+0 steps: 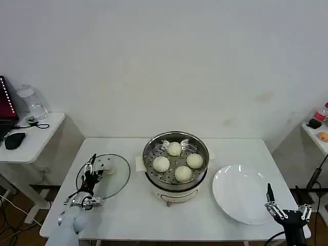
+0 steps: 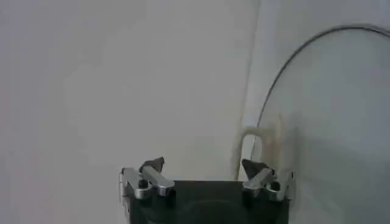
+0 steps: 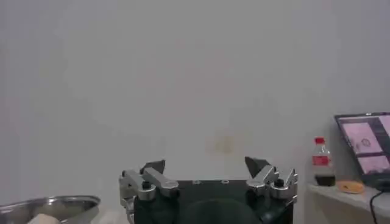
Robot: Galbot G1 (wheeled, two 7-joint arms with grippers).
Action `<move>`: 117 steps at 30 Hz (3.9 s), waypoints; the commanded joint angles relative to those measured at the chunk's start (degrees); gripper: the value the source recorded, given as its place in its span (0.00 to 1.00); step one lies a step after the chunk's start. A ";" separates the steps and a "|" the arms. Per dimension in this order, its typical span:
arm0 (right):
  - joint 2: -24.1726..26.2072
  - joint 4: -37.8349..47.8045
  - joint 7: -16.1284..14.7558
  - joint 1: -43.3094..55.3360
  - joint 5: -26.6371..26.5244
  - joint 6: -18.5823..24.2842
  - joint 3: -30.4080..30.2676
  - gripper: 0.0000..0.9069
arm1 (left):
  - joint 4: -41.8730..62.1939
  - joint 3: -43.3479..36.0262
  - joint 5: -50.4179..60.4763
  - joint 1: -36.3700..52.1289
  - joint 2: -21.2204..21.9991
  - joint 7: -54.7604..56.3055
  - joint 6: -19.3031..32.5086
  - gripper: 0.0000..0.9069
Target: Take steamed baozi put them in steamer then cover it.
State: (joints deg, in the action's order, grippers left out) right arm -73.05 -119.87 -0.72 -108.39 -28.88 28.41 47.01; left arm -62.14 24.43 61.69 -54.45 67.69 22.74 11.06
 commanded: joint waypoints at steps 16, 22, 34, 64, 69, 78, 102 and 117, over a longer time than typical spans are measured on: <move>-0.52 -1.00 0.22 -0.94 0.44 0.82 -0.28 1.00 | 4.23 1.98 1.53 -0.49 1.65 0.17 3.55 0.00; -0.59 -1.22 0.37 -1.04 0.58 1.10 -0.29 1.00 | 2.06 2.14 1.47 -1.63 1.13 0.41 4.00 0.00; -0.19 -2.06 0.44 -1.33 0.51 1.70 -0.38 1.00 | -7.97 4.64 0.47 -4.89 -4.87 -0.84 3.69 0.00; -0.02 -1.79 -0.01 1.06 1.48 0.83 -2.90 1.00 | -51.21 -6.07 -20.69 -8.05 -29.57 -19.97 -29.90 0.00; -0.75 -1.44 0.04 1.73 1.98 0.38 -2.76 1.00 | -56.13 -13.17 -21.21 -3.87 -31.50 -23.55 -36.23 0.00; -1.63 -2.08 -0.82 1.38 2.39 -0.22 -2.02 1.00 | -59.77 -23.16 -22.99 7.91 -29.82 -28.19 -42.85 0.00; -3.99 -2.00 -0.27 1.95 4.76 -2.28 2.09 1.00 | -56.61 -41.10 -5.65 13.00 -10.09 -37.43 -46.20 0.00; -4.77 -0.07 -0.06 3.94 5.93 -2.98 1.10 1.00 | -48.48 -43.12 8.42 14.53 0.10 -39.98 -46.29 0.00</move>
State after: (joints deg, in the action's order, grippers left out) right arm -77.80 -120.37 -0.81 -104.87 -23.16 25.49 48.05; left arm -115.40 -16.25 60.08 -40.96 59.20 -15.50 -34.76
